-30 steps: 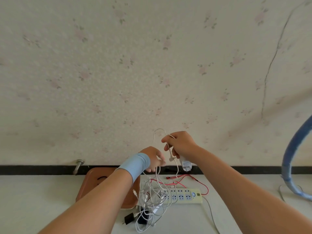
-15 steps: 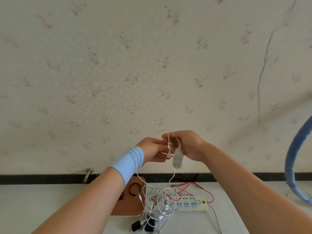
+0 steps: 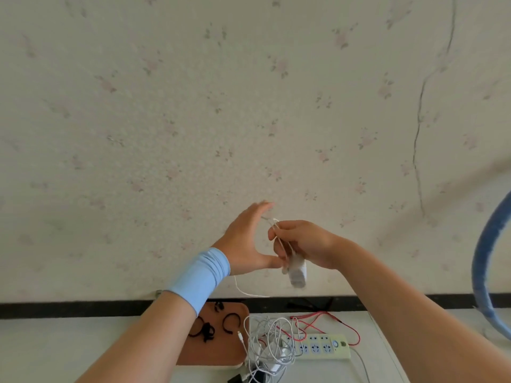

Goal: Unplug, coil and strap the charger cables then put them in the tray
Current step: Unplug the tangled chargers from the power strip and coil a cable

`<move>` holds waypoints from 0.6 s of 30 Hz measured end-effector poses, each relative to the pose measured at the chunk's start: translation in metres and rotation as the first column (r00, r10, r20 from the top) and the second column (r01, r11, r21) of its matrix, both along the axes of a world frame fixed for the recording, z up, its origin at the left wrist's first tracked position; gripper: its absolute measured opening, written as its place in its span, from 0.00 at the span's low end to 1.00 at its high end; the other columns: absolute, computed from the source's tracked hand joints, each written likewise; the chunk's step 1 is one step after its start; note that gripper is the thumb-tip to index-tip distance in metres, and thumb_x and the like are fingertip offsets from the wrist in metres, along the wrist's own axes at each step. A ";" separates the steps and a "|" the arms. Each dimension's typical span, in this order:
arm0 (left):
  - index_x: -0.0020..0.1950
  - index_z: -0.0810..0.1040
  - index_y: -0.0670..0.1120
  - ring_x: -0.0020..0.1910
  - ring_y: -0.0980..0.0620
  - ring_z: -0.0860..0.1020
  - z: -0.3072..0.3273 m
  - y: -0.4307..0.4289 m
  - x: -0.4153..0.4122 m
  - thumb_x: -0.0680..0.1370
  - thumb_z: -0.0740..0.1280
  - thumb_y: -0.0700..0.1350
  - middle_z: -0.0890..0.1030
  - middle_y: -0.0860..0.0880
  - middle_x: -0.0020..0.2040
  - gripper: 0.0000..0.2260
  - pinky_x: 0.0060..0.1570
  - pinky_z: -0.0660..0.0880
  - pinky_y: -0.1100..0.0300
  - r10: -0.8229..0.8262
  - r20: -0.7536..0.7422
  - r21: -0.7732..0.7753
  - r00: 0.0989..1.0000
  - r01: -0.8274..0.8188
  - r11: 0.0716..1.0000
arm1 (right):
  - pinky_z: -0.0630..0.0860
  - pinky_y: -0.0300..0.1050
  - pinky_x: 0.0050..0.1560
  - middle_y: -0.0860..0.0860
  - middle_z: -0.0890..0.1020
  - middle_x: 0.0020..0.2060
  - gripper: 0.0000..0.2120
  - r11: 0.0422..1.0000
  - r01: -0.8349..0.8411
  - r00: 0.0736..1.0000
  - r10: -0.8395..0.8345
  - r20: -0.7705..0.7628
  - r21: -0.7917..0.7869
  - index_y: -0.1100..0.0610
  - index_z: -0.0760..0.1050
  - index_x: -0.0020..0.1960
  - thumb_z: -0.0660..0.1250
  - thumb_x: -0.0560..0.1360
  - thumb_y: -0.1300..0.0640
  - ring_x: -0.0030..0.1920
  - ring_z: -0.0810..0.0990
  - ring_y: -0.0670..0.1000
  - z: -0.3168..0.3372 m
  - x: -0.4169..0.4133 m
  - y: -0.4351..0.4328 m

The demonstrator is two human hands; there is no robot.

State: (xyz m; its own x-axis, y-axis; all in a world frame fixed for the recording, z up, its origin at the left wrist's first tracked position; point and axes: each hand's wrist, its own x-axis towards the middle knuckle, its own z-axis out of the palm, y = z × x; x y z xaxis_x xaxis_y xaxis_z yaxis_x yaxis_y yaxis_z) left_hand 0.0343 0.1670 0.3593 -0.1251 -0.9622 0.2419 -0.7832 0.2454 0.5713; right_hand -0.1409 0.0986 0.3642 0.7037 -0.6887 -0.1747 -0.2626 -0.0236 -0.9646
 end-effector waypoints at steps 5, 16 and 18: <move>0.60 0.78 0.58 0.58 0.59 0.77 0.009 0.003 0.012 0.75 0.70 0.47 0.81 0.58 0.56 0.14 0.62 0.72 0.58 0.004 -0.062 0.130 0.998 0.004 0.991 | 0.67 0.44 0.38 0.48 0.65 0.30 0.14 0.999 -0.028 0.999 0.027 0.028 0.020 0.59 0.78 0.48 0.55 0.85 0.60 0.29 0.63 0.48 0.008 -0.002 0.008; 0.50 0.78 0.41 0.26 0.54 0.66 0.023 0.015 0.042 0.83 0.60 0.45 0.66 0.52 0.30 0.10 0.51 0.81 0.47 0.225 -0.636 0.444 0.738 0.112 0.889 | 0.78 0.59 0.55 0.58 0.80 0.35 0.13 0.991 -0.124 0.989 0.127 -0.080 0.047 0.60 0.73 0.47 0.53 0.86 0.62 0.36 0.80 0.57 0.004 -0.024 0.003; 0.52 0.79 0.42 0.27 0.56 0.64 0.026 0.016 0.040 0.84 0.60 0.46 0.65 0.52 0.31 0.11 0.43 0.81 0.53 0.248 -0.669 0.418 0.700 0.079 0.905 | 0.79 0.59 0.58 0.55 0.75 0.31 0.13 0.989 -0.136 0.987 0.139 -0.077 0.050 0.60 0.73 0.47 0.53 0.86 0.62 0.33 0.75 0.54 0.002 -0.022 0.004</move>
